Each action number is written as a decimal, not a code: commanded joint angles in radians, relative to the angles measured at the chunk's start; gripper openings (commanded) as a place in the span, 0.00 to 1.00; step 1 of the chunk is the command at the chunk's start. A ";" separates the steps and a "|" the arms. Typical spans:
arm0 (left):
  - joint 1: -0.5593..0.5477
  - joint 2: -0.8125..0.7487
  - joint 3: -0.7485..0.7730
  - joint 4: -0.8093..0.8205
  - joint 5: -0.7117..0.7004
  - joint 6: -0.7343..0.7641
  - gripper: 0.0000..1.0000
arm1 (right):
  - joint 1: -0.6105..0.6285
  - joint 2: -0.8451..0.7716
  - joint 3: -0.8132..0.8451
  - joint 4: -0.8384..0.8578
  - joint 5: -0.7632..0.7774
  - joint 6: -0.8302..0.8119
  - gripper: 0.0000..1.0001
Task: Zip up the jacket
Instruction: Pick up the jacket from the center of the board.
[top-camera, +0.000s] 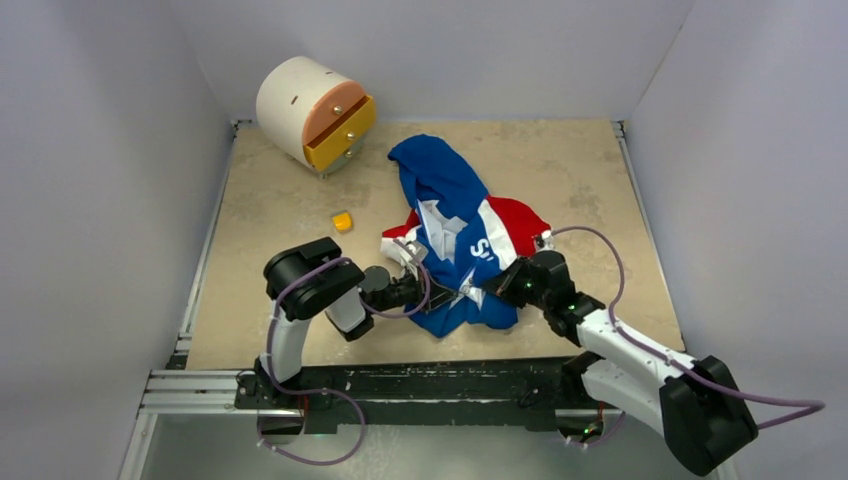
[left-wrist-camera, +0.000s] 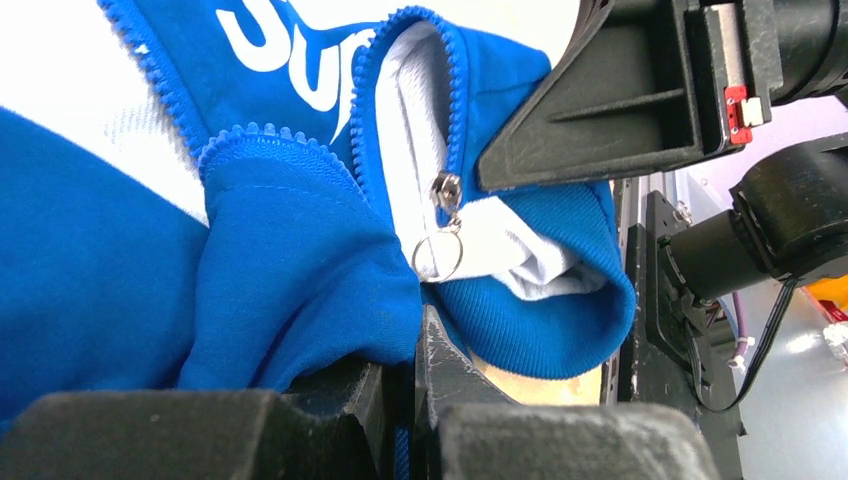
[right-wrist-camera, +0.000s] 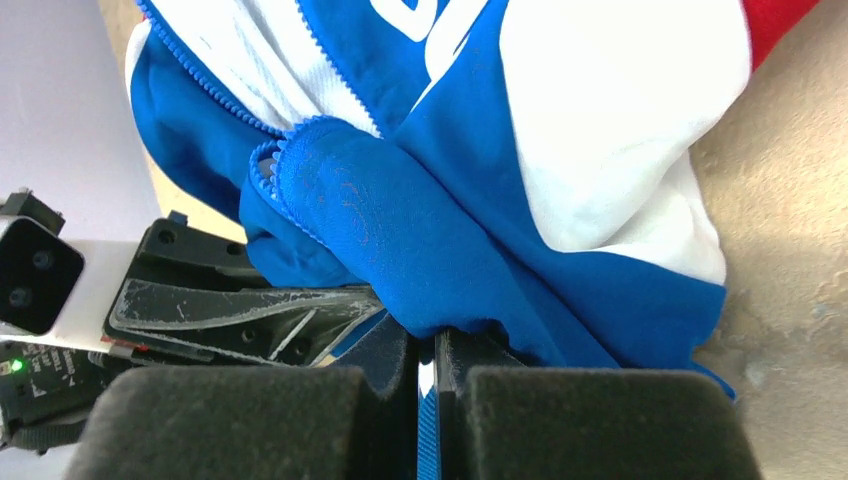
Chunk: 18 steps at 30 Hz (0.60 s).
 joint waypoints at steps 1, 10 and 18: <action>0.008 -0.037 -0.039 0.157 -0.052 0.009 0.00 | 0.002 -0.029 0.069 -0.058 0.067 -0.094 0.00; 0.193 -0.148 0.042 0.052 -0.012 -0.071 0.00 | -0.088 0.039 0.404 -0.162 0.100 -0.444 0.00; 0.397 -0.244 0.587 -0.551 0.055 0.073 0.00 | -0.242 0.432 1.000 -0.092 0.041 -0.646 0.00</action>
